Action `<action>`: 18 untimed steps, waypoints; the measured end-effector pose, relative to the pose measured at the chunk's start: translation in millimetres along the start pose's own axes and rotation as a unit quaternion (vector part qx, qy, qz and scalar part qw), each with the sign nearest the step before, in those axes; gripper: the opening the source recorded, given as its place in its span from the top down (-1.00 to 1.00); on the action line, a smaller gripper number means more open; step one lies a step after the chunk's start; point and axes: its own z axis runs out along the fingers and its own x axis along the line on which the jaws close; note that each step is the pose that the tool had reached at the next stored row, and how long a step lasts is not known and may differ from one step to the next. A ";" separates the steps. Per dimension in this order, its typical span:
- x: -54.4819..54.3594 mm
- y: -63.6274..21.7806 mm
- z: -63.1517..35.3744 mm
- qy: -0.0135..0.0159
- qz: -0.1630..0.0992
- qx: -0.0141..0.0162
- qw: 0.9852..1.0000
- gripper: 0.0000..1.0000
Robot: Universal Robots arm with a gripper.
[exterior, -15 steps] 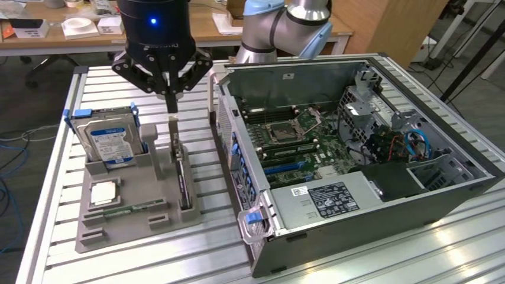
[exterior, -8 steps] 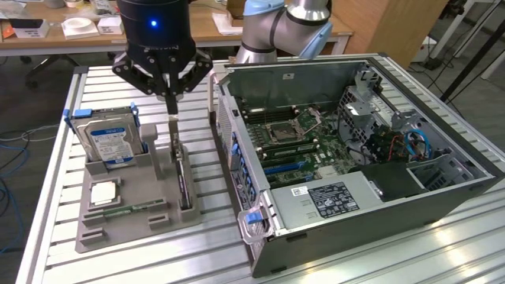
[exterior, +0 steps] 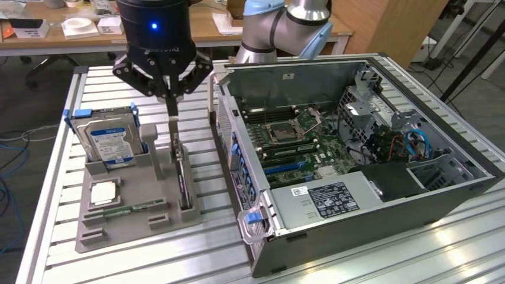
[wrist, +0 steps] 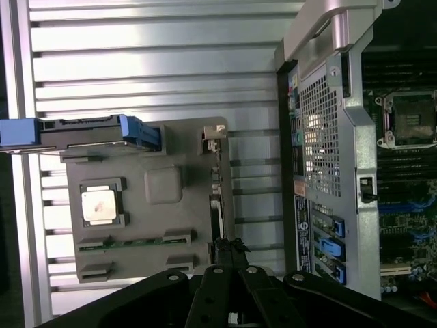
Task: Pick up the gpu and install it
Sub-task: 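Pick up the gpu and move the gpu toward the slot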
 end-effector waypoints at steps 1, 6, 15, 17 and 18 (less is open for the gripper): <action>0.0 -0.1 0.2 0.000 0.000 0.000 1.000 0.79; 0.0 -0.4 1.4 0.000 0.000 0.000 1.000 0.79; 0.0 -0.8 3.1 0.000 0.000 0.000 1.000 0.79; 0.0 -1.2 3.5 0.000 0.000 0.000 1.000 0.79; 0.0 -1.4 3.7 0.000 0.000 0.000 1.000 0.79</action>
